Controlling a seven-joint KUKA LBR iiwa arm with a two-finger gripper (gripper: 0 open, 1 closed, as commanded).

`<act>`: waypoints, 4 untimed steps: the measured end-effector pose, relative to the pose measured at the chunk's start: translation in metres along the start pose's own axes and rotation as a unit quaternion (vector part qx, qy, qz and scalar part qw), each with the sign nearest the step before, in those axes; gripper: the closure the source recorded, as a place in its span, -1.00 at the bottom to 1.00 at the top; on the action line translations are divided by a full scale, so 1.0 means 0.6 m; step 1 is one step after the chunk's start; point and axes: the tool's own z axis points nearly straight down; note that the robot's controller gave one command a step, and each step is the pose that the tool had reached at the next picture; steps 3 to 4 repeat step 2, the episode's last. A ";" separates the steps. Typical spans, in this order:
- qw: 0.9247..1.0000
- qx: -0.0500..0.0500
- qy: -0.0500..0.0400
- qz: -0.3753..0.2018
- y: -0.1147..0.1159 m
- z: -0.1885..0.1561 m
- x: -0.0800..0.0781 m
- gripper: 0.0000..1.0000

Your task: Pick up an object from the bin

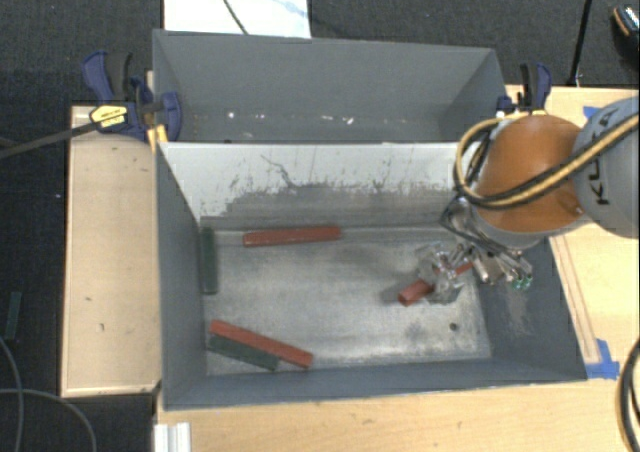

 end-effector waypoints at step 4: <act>1.000 0.000 0.000 0.004 -0.002 -0.164 -0.007 1.00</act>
Offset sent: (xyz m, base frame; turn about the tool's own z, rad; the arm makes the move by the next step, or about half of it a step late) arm 0.0000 -0.0002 0.0856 0.0000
